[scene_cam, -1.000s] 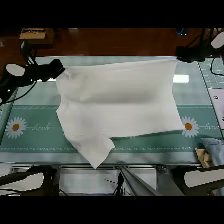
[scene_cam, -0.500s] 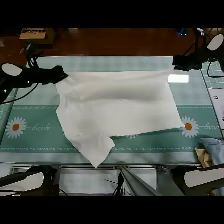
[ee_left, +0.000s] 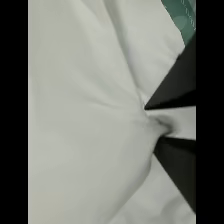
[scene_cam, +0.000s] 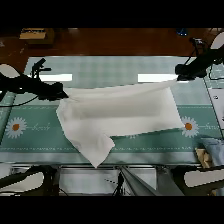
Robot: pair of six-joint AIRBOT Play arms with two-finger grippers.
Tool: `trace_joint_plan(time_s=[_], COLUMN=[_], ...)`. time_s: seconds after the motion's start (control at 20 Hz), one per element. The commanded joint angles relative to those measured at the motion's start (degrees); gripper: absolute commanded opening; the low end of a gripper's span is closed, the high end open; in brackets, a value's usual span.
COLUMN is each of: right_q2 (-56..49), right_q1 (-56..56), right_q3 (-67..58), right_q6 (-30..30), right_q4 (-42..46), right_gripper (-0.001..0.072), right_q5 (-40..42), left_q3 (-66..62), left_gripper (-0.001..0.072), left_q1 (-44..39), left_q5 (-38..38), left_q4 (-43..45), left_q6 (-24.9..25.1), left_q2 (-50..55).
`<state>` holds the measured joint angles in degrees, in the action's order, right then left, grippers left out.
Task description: Fold the shirts.
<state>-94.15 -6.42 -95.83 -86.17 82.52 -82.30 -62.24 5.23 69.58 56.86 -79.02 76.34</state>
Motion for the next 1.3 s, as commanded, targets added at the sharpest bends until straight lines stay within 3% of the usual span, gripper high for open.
trace_joint_plan(time_s=[0.0,0.15,0.3,0.4,0.55,0.8,1.25], right_q2=[1.09,5.68,11.63,14.62,15.87,15.87,15.87], right_q1=[-0.7,-5.22,-12.44,-17.66,-21.84,-22.03,-22.03], right_q3=[-0.04,0.09,5.51,12.5,20.09,22.16,22.16], right_q6=[4.66,4.87,5.14,6.67,9.14,10.01,10.01], right_q4=[1.05,-0.92,-1.7,-7.04,-13.68,-13.53,-13.0], right_gripper=[0.0367,0.0389,0.0439,0.0439,0.0439,0.0439,0.0438], right_q5=[-4.96,-9.51,-8.44,-5.57,-4.7,-3.28,-2.4], left_q3=[-0.52,-0.26,8.44,18.8,30.27,38.69,40.3], left_gripper=[0.0373,0.0384,0.039,0.0605,0.0604,0.0604,0.058], left_q1=[1.11,4.87,9.16,12.2,12.81,11.17,-4.02], left_q5=[6.01,15.37,16.37,15.78,17.29,9.09,-5.49], left_q4=[1.05,2.23,9.4,8.68,4.48,0.9,-12.46], left_q6=[-1.18,0.61,0.94,0.94,2.56,2.89,2.71], left_q2=[-0.94,-6.12,-16.59,-21.59,-22.47,-21.81,-12.94])
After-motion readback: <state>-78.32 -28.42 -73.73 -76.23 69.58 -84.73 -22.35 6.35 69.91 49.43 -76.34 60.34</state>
